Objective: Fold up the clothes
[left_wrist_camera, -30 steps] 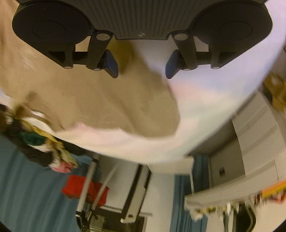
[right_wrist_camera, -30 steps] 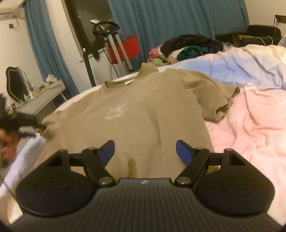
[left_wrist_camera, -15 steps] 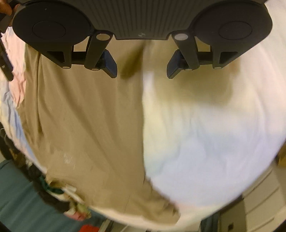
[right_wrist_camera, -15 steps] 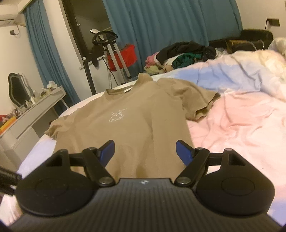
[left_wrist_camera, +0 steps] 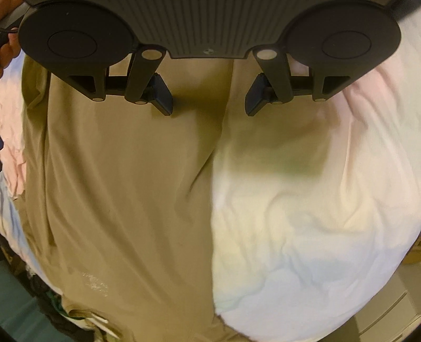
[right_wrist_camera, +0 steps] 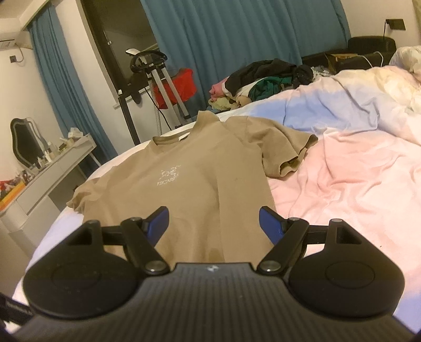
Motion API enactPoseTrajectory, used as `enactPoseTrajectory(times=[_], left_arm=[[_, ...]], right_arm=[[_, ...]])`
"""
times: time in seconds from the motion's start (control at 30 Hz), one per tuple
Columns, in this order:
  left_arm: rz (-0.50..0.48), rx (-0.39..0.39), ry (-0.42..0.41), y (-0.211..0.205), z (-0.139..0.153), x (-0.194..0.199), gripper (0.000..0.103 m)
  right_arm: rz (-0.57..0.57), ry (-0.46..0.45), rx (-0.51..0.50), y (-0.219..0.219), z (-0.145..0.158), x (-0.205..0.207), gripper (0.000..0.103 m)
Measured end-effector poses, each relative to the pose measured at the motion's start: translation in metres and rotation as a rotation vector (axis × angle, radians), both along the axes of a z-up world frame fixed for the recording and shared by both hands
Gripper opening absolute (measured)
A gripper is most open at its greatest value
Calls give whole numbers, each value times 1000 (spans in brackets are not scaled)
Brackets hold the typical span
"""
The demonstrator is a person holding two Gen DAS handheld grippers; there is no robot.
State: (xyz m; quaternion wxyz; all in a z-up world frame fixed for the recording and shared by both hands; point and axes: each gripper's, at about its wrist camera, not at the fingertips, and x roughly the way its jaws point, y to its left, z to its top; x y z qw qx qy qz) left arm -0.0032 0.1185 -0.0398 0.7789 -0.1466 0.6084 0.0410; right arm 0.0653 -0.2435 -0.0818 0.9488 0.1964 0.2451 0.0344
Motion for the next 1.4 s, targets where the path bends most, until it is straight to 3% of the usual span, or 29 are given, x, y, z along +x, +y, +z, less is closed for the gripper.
enactPoseTrajectory(times=[0.17,0.27,0.4,0.53,0.67,0.8,0.97,1.03,1.2,1.33,1.4], left_arm=[[-21,31,27,-9,-6,-3,61],[-37,37,44,-13,-9,-1,52],[-83,76,36,-14,0,0,4],[-134,115,41,-10,21,3,2],[-183,230,33,-9,39,4,1],[-198,239,30,-10,36,-4,2],[-231,234,-70,-17,53,-7,22],[-242,246,-126,-32,64,-10,49],[-284,256,-348,-62,90,-9,62],[-304,246,-528,-93,111,-7,82],[-298,233,-602,-109,119,-4,83]], right_arm=[[-1,21,33,-3,-4,4,78],[-3,23,38,-2,-4,6,78],[-4,20,35,-2,-3,4,78],[-11,9,38,-4,1,2,78],[-13,-10,29,-4,6,-1,78],[-12,-33,34,-5,12,-4,78],[-5,-57,17,-3,17,-9,78],[-5,-67,6,-1,19,-10,78],[-10,-83,-8,0,22,-10,78],[-26,-98,-33,-2,25,-12,78],[-34,-108,-46,-4,27,-13,78]])
